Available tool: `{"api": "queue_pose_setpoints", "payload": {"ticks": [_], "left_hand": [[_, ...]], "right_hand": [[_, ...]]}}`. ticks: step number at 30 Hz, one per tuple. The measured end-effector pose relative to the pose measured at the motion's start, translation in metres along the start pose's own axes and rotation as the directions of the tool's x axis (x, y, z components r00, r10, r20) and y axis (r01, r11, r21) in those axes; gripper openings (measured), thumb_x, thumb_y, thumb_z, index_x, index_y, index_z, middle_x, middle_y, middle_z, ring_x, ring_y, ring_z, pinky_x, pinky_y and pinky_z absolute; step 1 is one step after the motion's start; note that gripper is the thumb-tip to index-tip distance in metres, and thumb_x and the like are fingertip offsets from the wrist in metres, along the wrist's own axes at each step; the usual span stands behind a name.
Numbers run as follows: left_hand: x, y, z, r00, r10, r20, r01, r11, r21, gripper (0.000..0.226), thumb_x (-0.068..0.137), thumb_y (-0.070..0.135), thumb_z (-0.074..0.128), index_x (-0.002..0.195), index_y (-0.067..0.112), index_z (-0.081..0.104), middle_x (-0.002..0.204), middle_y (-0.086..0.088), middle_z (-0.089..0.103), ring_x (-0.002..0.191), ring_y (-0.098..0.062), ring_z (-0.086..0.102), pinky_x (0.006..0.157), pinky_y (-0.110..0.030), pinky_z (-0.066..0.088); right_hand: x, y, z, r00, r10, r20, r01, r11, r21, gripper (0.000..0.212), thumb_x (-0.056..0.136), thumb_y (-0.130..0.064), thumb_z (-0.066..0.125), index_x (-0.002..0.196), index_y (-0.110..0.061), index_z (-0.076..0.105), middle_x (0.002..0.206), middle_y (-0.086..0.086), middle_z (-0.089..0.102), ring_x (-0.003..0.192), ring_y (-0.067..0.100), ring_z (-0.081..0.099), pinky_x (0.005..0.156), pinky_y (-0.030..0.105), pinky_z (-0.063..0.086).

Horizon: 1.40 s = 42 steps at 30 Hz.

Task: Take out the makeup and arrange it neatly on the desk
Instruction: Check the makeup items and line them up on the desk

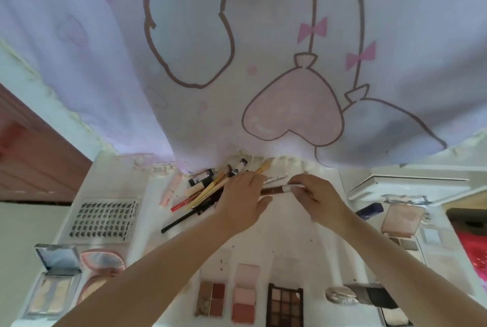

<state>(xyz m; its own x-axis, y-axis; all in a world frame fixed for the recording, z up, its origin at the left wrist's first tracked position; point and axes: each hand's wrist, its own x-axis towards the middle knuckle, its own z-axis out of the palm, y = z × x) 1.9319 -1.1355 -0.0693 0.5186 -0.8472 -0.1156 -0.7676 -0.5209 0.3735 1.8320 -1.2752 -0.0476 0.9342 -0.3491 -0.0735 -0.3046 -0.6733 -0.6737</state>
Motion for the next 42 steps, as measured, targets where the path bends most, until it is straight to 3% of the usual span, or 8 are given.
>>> {"api": "queue_pose_setpoints", "payload": {"ticks": [7,10,18,27,33,35,38,42], "left_hand": [[-0.006,0.019,-0.035,0.954,0.175,-0.242,-0.143,0.979,0.144,0.031,0.1,0.033,0.02,0.109,0.015,0.044,0.094,0.003,0.061,0.076,-0.013,0.06,0.057,-0.018,0.037],[-0.01,0.018,-0.053,0.949,0.222,-0.226,-0.182,0.966,0.185,0.033,0.099,0.036,0.015,0.087,0.016,0.039,0.052,0.006,0.051,0.036,-0.005,0.028,0.031,-0.014,0.026],[-0.02,0.019,-0.085,0.949,0.315,-0.013,-0.311,0.927,-0.208,0.021,0.099,0.026,0.029,0.104,0.015,0.045,0.072,-0.004,0.051,0.061,-0.016,0.043,0.058,-0.026,0.034],[-0.011,0.01,-0.122,0.845,0.476,-0.245,-0.464,0.879,0.108,0.029,0.096,0.025,0.043,0.112,0.009,0.06,0.101,-0.002,0.051,0.08,-0.008,0.04,0.061,-0.01,0.031],[-0.013,0.005,-0.128,0.784,0.501,-0.366,-0.453,0.865,0.213,0.033,0.085,0.028,0.045,0.081,0.005,0.068,0.072,-0.007,0.059,0.06,-0.007,0.041,0.054,-0.003,0.022],[-0.016,0.006,-0.129,0.757,0.526,-0.387,-0.467,0.85,0.242,0.035,0.082,0.029,0.042,0.076,0.006,0.068,0.066,-0.004,0.057,0.054,-0.01,0.045,0.049,-0.004,0.023],[-0.018,0.004,-0.127,0.728,0.554,-0.404,-0.481,0.832,0.276,0.034,0.081,0.028,0.043,0.074,0.006,0.068,0.064,-0.004,0.058,0.051,-0.014,0.052,0.044,-0.016,0.037],[-0.021,0.001,-0.126,0.743,0.522,-0.418,-0.463,0.853,0.243,0.035,0.081,0.029,0.042,0.075,0.007,0.069,0.064,-0.002,0.058,0.05,-0.012,0.052,0.045,-0.014,0.037]], "right_hand": [[-0.006,-0.041,-0.019,0.923,0.337,-0.187,-0.253,0.896,0.366,0.031,0.095,-0.022,0.039,0.066,-0.013,0.034,0.06,0.005,0.035,0.053,0.015,0.03,0.05,0.025,0.025],[-0.008,-0.053,-0.027,0.917,0.353,-0.185,-0.23,0.849,0.477,0.032,0.095,-0.016,0.039,0.063,-0.015,0.035,0.046,-0.006,0.033,0.039,0.008,0.028,0.043,0.021,0.024],[-0.029,-0.074,-0.049,0.977,0.033,-0.209,0.027,0.96,0.278,0.03,0.094,-0.005,0.036,0.071,-0.023,0.037,0.039,-0.013,0.045,0.039,0.005,0.037,0.046,0.015,0.033],[-0.022,-0.091,-0.076,0.99,0.063,-0.126,-0.057,0.997,0.051,0.04,0.097,-0.024,0.038,0.057,-0.019,0.047,0.03,-0.009,0.043,0.032,0.003,0.038,0.045,0.008,0.035],[-0.023,-0.091,-0.072,0.961,-0.05,-0.272,0.171,0.881,0.441,0.032,0.085,-0.002,0.058,0.097,-0.031,0.052,0.083,-0.006,0.058,0.059,0.001,0.059,0.056,0.016,0.049],[-0.022,-0.095,-0.072,0.976,0.033,-0.214,0.06,0.909,0.413,0.01,0.09,-0.02,0.051,0.099,-0.025,0.051,0.07,-0.005,0.06,0.046,0.007,0.054,0.048,0.019,0.045],[-0.022,-0.099,-0.072,0.977,0.01,-0.211,0.027,0.985,0.17,0.036,0.095,-0.023,0.045,0.06,-0.015,0.05,0.039,-0.008,0.05,0.032,0.003,0.041,0.042,0.01,0.036],[-0.026,-0.095,-0.071,0.963,-0.106,-0.249,0.193,0.914,0.356,0.034,0.083,0.004,0.058,0.084,-0.031,0.056,0.075,-0.006,0.058,0.057,-0.001,0.057,0.058,0.012,0.049]]}}
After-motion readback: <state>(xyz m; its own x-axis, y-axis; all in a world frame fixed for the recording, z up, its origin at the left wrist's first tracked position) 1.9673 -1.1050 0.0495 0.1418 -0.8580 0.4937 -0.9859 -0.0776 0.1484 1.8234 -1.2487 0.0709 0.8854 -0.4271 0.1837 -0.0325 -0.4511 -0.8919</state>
